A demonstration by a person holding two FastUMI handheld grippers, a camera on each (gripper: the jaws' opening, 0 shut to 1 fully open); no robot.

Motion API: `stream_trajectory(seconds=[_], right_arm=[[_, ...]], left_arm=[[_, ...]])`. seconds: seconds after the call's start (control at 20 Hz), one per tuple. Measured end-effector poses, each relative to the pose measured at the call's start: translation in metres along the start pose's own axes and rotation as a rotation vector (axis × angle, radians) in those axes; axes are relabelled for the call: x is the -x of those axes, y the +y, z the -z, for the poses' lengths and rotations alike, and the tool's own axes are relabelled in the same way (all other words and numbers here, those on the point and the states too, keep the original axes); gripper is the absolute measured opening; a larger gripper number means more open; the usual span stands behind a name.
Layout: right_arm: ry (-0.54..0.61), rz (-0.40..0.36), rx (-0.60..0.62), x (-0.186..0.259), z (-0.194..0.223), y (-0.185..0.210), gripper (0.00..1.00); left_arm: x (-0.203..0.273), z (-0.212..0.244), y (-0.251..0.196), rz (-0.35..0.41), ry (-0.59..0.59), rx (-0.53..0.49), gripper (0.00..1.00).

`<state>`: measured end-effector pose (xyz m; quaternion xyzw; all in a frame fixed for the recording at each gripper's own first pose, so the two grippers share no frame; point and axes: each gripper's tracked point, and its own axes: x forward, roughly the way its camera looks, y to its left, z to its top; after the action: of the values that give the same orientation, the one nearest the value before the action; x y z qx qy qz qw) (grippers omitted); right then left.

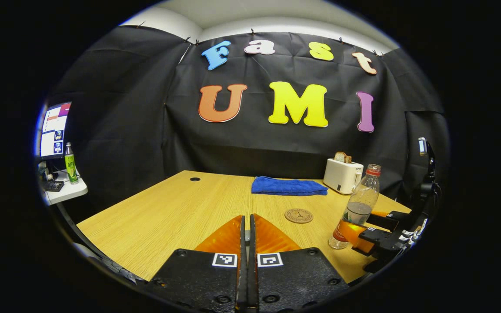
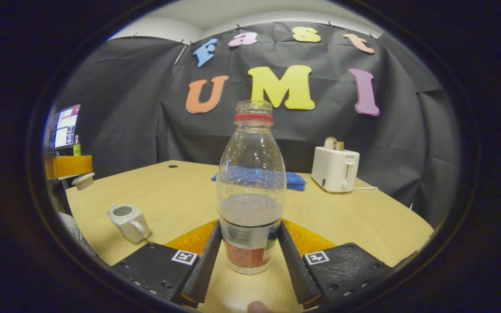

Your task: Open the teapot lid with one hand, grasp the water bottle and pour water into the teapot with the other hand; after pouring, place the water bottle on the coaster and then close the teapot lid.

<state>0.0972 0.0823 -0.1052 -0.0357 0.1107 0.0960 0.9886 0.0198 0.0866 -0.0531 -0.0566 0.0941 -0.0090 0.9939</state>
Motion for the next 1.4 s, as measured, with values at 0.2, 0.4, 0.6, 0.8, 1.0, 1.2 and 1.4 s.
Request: stream_trajectory(seconds=[0.2, 0.4, 0.6, 0.8, 1.0, 1.2, 1.4], right_arm=[[-0.007, 0.007, 0.160, 0.002, -0.012, 0.003, 0.72], [-0.033, 0.020, 0.419, -0.001, -0.028, 0.005, 0.70], [-0.045, 0.032, 0.666, -0.009, -0.035, 0.012, 0.70], [-0.038, 0.038, 0.856, -0.017, -0.027, 0.019, 0.70], [-0.019, 0.054, 1.045, -0.025, -0.016, 0.026, 0.70], [-0.039, 0.070, 1.218, -0.032, -0.018, 0.036, 0.70], [-0.061, 0.073, 1.363, -0.037, -0.014, 0.042, 0.70]], left_arm=[[0.001, 0.002, 0.008, -0.003, 0.003, 0.005, 0.03], [0.003, 0.001, 0.010, 0.010, -0.008, 0.007, 0.02], [0.002, 0.002, 0.013, 0.033, -0.008, 0.014, 0.02], [0.000, 0.003, 0.016, 0.043, -0.008, -0.005, 0.03], [-0.003, 0.001, 0.026, 0.045, -0.010, -0.012, 0.02], [-0.007, -0.009, 0.033, 0.055, -0.022, -0.010, 0.02], [-0.010, -0.010, 0.039, 0.061, -0.030, -0.032, 0.03]])
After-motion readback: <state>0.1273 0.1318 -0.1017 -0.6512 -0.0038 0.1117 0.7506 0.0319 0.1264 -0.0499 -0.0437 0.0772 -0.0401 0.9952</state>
